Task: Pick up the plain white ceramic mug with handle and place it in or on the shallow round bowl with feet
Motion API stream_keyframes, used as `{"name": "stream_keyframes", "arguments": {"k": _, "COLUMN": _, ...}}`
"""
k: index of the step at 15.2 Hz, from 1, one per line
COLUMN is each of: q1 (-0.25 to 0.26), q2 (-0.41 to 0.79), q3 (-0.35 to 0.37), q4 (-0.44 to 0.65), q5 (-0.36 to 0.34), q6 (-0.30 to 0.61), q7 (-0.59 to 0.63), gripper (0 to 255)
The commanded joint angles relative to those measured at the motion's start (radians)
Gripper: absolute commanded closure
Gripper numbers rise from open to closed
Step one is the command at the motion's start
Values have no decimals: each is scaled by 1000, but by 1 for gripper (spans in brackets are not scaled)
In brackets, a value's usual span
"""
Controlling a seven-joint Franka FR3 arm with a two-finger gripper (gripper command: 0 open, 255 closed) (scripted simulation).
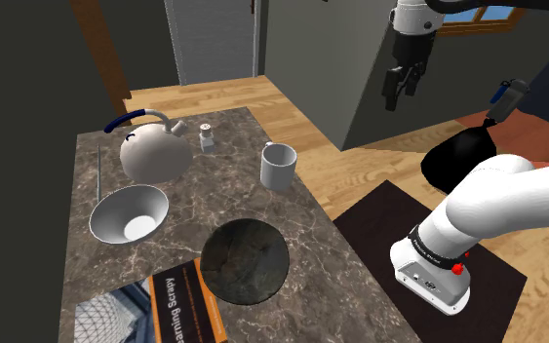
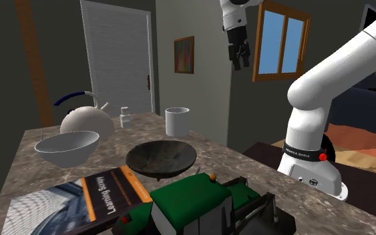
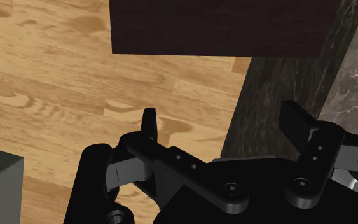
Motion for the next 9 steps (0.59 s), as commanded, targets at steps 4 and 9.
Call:
{"name": "stream_keyframes", "arguments": {"k": 4, "q1": 25, "q2": 45, "q3": 41, "q4": -18, "q5": 47, "q6": 65, "q7": 46, "gripper": 0}}
{"name": "stream_keyframes", "arguments": {"k": 9, "q1": 64, "q2": 140, "q3": 110, "q4": -26, "q5": 114, "q6": 178, "q7": 117, "gripper": 0}}
